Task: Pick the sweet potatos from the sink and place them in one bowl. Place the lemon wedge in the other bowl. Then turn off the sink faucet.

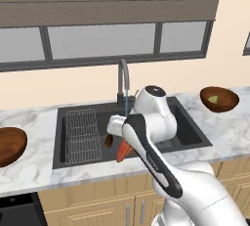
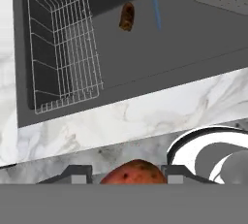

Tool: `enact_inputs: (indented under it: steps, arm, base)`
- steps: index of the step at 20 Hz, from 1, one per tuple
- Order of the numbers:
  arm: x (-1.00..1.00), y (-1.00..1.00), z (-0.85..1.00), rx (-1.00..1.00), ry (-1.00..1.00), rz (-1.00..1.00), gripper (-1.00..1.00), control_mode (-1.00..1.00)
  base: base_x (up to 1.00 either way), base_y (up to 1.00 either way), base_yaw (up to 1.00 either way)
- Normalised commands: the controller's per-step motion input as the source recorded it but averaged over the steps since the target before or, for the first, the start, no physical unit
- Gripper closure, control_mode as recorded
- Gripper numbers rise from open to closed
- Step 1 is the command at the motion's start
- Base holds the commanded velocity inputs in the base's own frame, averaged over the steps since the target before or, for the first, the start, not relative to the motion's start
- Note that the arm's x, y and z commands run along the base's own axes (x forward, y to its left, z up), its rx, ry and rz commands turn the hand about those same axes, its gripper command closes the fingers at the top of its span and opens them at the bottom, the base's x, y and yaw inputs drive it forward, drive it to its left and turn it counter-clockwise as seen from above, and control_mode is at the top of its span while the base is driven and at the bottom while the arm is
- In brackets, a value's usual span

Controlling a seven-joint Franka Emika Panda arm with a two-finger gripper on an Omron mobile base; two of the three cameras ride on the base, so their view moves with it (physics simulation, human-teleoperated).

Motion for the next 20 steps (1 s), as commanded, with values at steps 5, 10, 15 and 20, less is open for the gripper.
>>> enact_inputs:
  steps: [5,10,15,20]
  arm:
    - [-0.08,1.00,0.69,-0.13,0.00,0.00,1.00,-1.00]
    - [0.04,1.00,0.81,-0.14,0.18,0.00,1.00,-1.00]
    - [0.06,1.00,0.31,-0.09,0.23,0.00,1.00,-1.00]
    - [0.17,0.85,-0.24,-0.01,0.07,0.00,1.00,-1.00]
  base:
    - [0.00,0.00,0.00]
    - [0.00,0.00,0.00]
    - [0.00,0.00,0.00]
    - [0.00,0.00,0.00]
